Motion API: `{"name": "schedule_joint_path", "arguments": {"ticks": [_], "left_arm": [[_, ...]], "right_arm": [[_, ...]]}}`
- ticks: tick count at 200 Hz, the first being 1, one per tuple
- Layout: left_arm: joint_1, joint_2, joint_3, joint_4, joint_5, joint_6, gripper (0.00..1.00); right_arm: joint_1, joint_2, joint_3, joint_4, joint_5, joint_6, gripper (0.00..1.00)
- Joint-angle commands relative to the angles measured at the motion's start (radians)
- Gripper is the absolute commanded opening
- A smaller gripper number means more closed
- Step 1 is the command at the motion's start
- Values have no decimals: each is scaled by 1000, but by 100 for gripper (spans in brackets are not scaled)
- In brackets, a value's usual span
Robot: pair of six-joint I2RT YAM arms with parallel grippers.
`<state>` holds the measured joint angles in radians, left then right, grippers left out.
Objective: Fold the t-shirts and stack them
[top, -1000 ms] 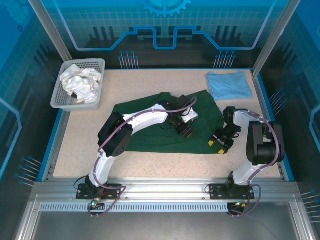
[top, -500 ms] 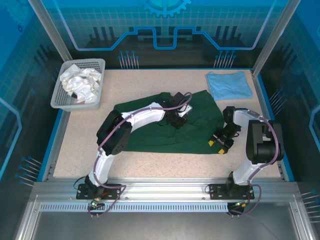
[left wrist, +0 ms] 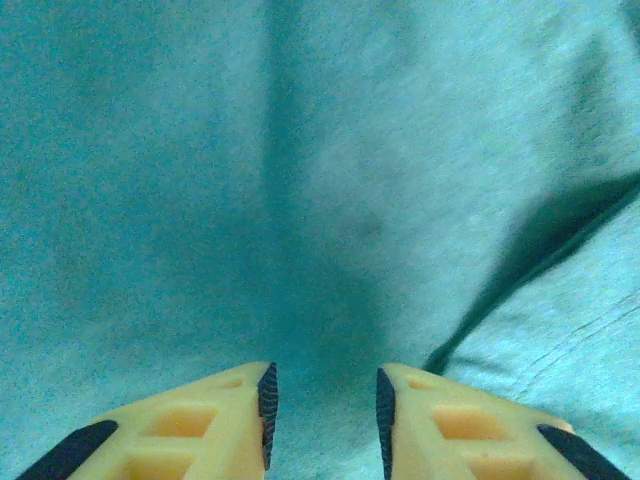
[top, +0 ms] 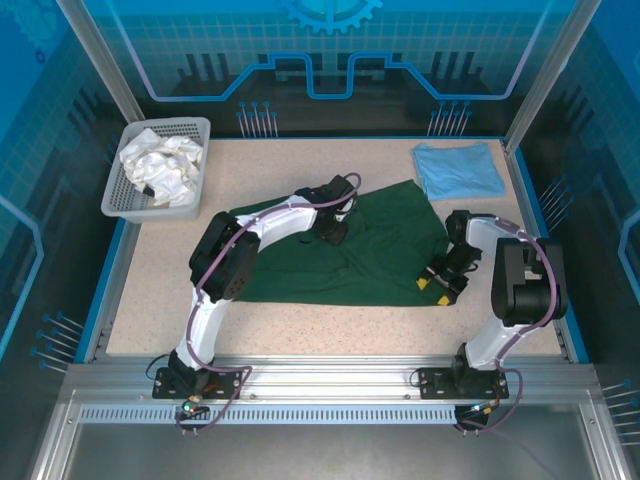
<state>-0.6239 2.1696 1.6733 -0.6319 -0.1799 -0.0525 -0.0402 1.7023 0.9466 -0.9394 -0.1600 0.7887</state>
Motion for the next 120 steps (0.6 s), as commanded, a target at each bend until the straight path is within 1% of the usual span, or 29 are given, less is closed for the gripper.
{"name": "schedule_joint_path", "arguments": {"ticks": [1,15,30,45,54,70,80,93,98,103,120], "left_arm": [[5,-37,-5,-78,-64,-54,34],[6,-83,-33,-107,-99,-106,42],[6,-166,-81,-116,-114,-154,42],[11,-284,-152,-94,-73,-187,43],[28,-356,-200,-70,16,-200,43],[87,-466,-298,-27,302,-231,43],[124,-513,-357,-11,457,-261,42],[156,-554,-449,10,605,-288,41],[162,-561,-482,11,633,-292,40],[165,-565,-512,1,632,-297,39],[185,-585,-627,7,551,-341,33]], "right_arm": [[-14,-10,35,3,33,10,56],[-15,-32,47,-8,42,24,56],[-6,-79,58,-2,46,43,54],[22,-131,90,12,56,61,52],[49,-147,114,21,63,67,50],[110,-142,159,55,56,77,46],[145,-103,195,68,39,85,41],[177,-21,260,62,33,90,34],[186,13,286,61,32,95,33],[193,45,305,64,31,99,32],[204,152,360,96,19,117,32]]}}
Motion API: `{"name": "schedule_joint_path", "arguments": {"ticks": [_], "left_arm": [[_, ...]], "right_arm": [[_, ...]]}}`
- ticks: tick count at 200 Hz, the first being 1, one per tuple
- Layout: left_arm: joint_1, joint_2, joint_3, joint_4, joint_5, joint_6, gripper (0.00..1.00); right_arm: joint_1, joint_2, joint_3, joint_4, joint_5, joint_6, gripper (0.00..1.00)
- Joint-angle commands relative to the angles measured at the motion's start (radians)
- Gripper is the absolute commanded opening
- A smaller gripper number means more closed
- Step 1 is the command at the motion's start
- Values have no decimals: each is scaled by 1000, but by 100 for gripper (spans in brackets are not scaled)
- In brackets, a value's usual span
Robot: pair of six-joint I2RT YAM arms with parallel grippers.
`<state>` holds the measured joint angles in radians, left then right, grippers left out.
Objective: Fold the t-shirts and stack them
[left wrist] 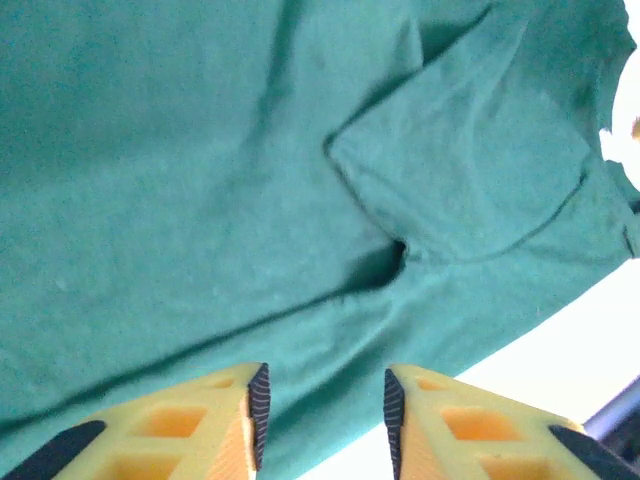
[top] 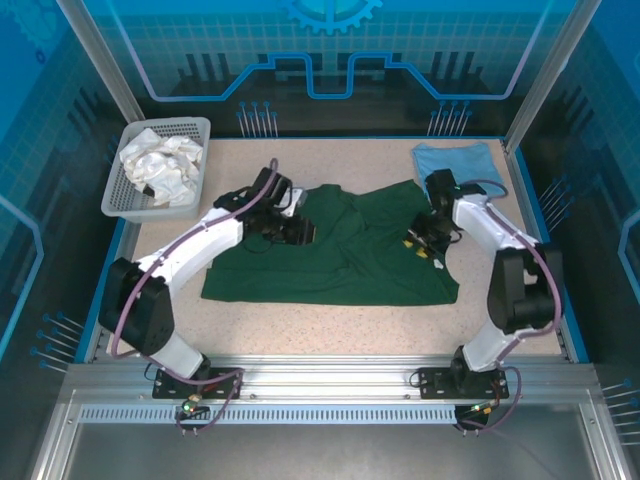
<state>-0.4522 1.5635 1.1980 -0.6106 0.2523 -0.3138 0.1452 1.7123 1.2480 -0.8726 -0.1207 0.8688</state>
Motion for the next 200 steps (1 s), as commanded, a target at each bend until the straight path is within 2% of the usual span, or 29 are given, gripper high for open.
{"name": "schedule_joint_path", "arguments": {"ticks": [1,22,41,66,74,83,113,128,138,148,172,200], "left_arm": [[16,21,-161,-13,111,-83,33],[103,-14,-289,-10,-71,-214,36],[218,-31,-385,27,-89,-313,38],[290,-15,-425,10,-115,-383,40],[296,-11,-423,-5,-129,-397,40],[297,-12,-426,-8,-133,-401,40],[300,-40,-447,-30,-156,-431,42],[300,-64,-453,-33,-134,-431,45],[301,-83,-443,-35,-113,-420,50],[300,-101,-411,-55,-111,-413,54],[300,-90,-272,-123,-84,-380,62],[290,-60,-127,-156,-64,-357,66]], "right_arm": [[19,148,63,31,-20,38,32],[14,280,158,39,-28,39,34],[12,385,261,-7,-42,20,39],[-13,433,308,-54,-38,21,60],[-23,424,301,-58,-32,24,69],[-34,409,287,-55,-29,24,74],[-69,364,226,-66,-32,8,77],[-76,287,165,-14,-45,-2,78],[-70,213,129,25,-38,-13,85],[-67,143,105,57,-41,-27,91],[-64,45,98,79,-78,-71,94],[-38,-19,62,67,-116,-111,94]]}}
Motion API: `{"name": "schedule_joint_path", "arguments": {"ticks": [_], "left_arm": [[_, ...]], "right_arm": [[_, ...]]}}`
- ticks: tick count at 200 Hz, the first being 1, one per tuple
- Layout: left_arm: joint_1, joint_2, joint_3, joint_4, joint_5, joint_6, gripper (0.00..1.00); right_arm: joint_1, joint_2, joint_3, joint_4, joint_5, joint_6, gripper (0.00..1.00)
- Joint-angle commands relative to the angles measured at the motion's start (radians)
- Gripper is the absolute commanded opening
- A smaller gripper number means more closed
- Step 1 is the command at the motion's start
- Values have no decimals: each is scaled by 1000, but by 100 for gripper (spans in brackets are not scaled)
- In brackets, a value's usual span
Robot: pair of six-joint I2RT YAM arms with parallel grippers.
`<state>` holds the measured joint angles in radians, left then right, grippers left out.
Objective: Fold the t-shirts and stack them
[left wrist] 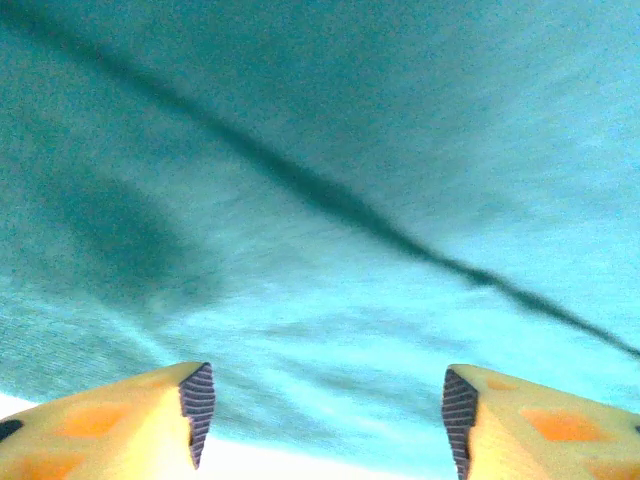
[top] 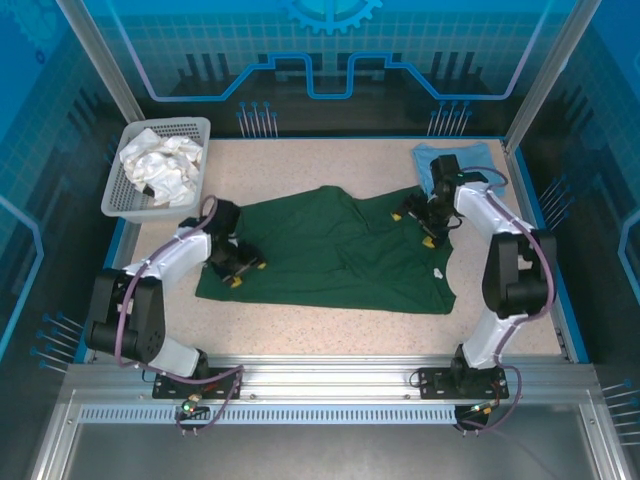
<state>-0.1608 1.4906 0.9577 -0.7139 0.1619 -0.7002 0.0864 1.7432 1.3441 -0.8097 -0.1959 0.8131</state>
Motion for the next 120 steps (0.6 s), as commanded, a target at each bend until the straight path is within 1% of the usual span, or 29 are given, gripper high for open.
{"name": "schedule_joint_path", "arguments": {"ticks": [1,19,38,47,67,87,97,104,120], "left_arm": [[-3,13,116,-53,27,30,66],[-33,38,126,-45,26,38,60],[-45,68,81,-12,33,32,58],[-45,85,54,6,18,32,58],[-37,143,15,18,-56,45,58],[-10,187,-31,30,-87,18,57],[3,184,-63,37,-89,-10,57],[7,174,-84,40,-96,-33,57],[7,128,-147,39,-101,-99,57]], "right_arm": [[22,-51,-36,3,-42,-56,94],[73,-76,-104,-27,-71,-59,92],[124,-109,-226,-18,-80,-36,91],[137,-116,-288,3,-83,-22,90],[134,-102,-387,15,-47,0,91],[106,-73,-450,4,-27,16,91],[89,-57,-459,-14,-11,24,91],[78,-53,-498,-18,-13,30,92],[76,-70,-518,-38,7,39,92]]}}
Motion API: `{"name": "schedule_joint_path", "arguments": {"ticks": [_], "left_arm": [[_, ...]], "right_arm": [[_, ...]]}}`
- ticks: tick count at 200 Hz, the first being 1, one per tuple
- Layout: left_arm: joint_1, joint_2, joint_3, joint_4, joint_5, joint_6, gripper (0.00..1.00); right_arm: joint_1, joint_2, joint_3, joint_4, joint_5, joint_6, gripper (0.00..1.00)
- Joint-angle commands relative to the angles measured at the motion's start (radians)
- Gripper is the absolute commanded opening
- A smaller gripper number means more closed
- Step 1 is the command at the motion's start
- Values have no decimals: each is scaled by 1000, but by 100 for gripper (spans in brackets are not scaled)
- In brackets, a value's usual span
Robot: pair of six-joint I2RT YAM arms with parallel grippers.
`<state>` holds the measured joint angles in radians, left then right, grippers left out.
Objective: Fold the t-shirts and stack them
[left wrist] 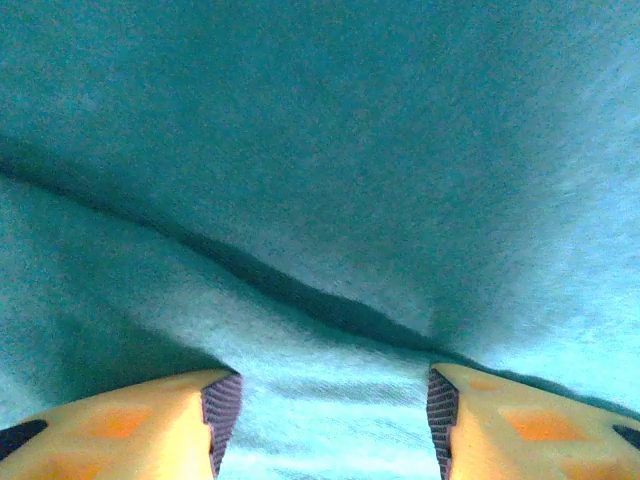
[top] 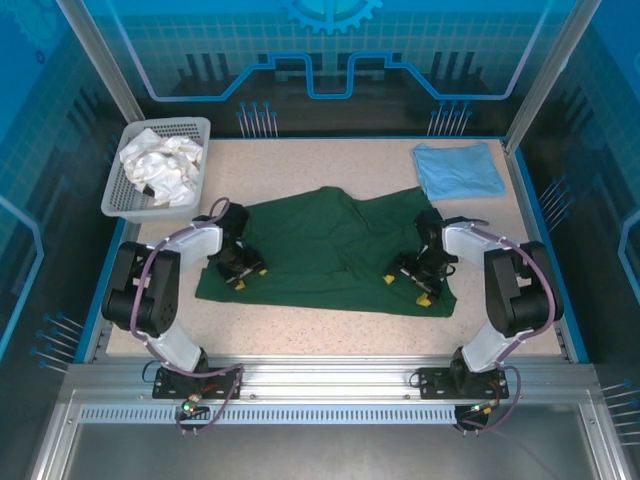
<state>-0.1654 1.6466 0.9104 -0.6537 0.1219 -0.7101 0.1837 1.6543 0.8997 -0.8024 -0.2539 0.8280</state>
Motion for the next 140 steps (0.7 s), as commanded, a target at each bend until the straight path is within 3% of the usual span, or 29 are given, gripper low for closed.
{"name": "schedule_joint_path", "arguments": {"ticks": [1,28,71,101,140], "left_arm": [[12,-30,-105,-21,-60,-94,57],[12,-140,-227,-29,-59,-220,58],[12,-258,-240,-105,-31,-229,64],[13,-301,-86,-168,-78,-205,72],[55,-164,170,-137,-41,-173,72]], "right_arm": [[-21,18,-75,-47,66,25,93],[-22,-1,-106,-85,69,31,93],[-13,-88,-36,-161,79,3,94],[17,-168,121,-155,119,22,94],[8,-170,240,52,146,48,93]]}}
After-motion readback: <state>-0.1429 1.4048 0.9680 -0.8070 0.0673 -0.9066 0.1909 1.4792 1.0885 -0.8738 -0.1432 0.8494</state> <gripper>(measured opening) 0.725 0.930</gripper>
